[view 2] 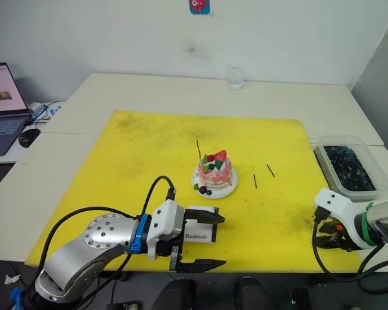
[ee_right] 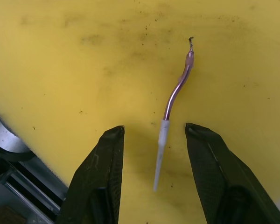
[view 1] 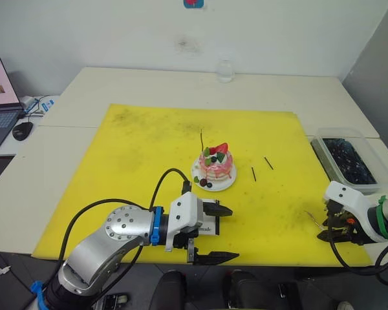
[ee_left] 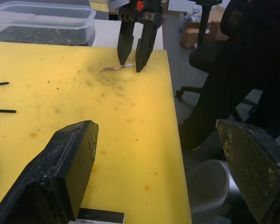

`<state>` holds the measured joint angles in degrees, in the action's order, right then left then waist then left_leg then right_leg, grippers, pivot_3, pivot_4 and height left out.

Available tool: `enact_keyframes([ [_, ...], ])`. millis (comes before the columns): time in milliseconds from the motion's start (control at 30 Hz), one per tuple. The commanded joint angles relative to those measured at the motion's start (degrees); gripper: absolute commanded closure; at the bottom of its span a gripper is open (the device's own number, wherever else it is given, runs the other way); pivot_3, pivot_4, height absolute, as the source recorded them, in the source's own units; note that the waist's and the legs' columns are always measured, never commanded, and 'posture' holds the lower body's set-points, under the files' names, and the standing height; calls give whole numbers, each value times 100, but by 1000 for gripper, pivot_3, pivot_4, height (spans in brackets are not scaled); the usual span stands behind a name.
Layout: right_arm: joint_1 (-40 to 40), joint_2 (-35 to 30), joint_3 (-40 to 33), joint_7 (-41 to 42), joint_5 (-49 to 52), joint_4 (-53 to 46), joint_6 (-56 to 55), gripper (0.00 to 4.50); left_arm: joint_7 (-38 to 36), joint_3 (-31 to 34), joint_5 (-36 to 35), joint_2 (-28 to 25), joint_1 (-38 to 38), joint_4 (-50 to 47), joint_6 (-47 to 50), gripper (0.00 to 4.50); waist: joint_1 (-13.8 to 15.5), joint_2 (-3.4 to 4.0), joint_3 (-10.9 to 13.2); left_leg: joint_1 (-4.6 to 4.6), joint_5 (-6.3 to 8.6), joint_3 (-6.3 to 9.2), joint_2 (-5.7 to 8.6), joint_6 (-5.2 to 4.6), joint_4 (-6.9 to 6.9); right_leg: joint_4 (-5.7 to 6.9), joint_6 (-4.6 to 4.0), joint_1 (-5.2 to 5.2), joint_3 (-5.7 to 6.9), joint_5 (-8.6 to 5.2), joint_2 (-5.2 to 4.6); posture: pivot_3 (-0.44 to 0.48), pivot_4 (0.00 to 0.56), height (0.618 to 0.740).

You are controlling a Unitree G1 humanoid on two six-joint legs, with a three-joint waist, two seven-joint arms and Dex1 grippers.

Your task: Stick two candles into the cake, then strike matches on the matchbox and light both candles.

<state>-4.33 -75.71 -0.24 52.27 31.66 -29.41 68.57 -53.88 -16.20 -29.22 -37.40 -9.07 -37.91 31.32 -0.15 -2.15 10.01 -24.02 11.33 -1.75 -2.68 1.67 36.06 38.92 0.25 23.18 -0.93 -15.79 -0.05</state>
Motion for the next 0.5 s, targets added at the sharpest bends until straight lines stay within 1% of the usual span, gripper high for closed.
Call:
enact_keyframes([
  [33,-199,61,66,-44,22,21,131,2393,37,-21,-109,60,-92,-204,40,0,-3,0,0,0,0,0,0,0,0,0,0,0,-1,0,0,0,150,740],
  [200,-413,158,197,-69,34,81,307,2393,76,-49,-108,109,-200,-174,124,0,-6,0,0,1,0,-1,0,0,0,1,1,0,-1,0,1,0,150,740],
  [233,-447,171,224,-72,30,86,332,2750,81,-55,-102,120,-216,-165,132,0,-7,0,0,1,0,-1,0,0,1,1,2,0,-1,1,4,0,150,740],
  [267,-477,204,227,-78,57,98,404,2928,85,-63,-93,127,-227,-160,136,0,-7,0,0,1,0,-1,0,0,1,1,2,0,-1,1,5,0,150,740],
  [333,-515,225,262,-86,48,101,439,3638,89,-74,-76,134,-234,-154,138,0,-7,0,0,1,0,-1,0,0,1,2,2,0,-1,1,6,0,150,740],
  [367,-532,243,270,-101,50,102,461,3913,92,-80,-61,135,-228,-159,136,0,-7,0,0,1,0,0,0,0,1,2,2,0,-1,1,7,0,150,740],
  [400,-545,247,288,-110,40,104,456,4324,95,-86,-44,137,-221,-157,130,0,-7,0,0,1,0,1,0,0,1,2,2,0,0,1,8,0,150,740],
  [433,-552,250,294,-115,36,105,456,4462,98,-93,-26,135,-208,-161,124,0,-7,0,0,1,0,1,0,0,0,2,2,0,0,1,8,0,150,740],
  [500,-550,229,275,-94,47,100,454,4462,101,-103,8,124,-177,-166,100,0,-6,0,0,1,0,1,-1,0,0,2,2,0,0,1,8,0,150,740],
])
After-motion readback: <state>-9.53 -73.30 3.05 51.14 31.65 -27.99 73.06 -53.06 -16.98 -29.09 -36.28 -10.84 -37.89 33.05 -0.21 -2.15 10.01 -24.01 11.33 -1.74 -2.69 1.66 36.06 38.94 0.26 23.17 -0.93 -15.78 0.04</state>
